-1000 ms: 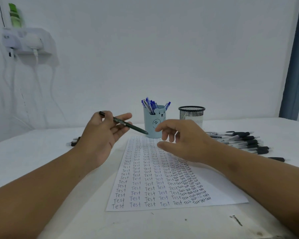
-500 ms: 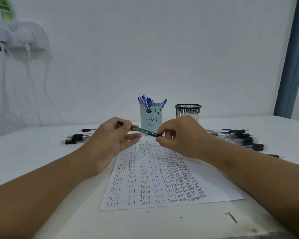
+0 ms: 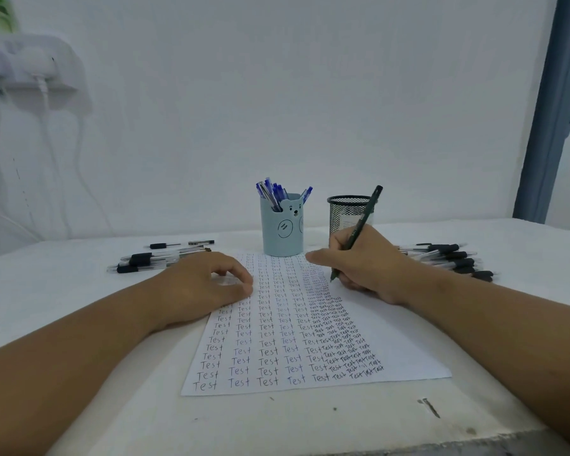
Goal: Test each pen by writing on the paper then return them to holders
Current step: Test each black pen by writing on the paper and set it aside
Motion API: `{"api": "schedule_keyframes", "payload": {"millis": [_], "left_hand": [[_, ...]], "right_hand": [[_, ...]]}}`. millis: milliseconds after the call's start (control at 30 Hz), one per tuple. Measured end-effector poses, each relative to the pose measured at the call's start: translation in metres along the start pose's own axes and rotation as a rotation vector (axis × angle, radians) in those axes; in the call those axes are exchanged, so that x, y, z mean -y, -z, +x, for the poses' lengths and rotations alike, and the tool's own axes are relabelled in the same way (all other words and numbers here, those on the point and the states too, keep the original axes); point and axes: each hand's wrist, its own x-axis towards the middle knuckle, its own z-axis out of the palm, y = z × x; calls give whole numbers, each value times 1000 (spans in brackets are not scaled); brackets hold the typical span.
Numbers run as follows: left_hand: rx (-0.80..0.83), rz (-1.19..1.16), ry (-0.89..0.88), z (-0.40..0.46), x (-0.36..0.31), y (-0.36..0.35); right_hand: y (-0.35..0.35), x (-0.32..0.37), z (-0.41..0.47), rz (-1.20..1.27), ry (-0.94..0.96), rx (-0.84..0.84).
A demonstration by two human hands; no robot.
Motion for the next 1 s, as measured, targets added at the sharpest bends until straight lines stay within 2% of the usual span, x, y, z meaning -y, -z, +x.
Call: {"api": "schedule_keyframes", "payload": {"millis": [333,1000], "left_hand": [[13,-16,9,0,3,1],[37,-15,3,1,5,0]], "right_hand": [[1,-7,3,-193,100,13],[1,-14,9,-242,159,51]]}}
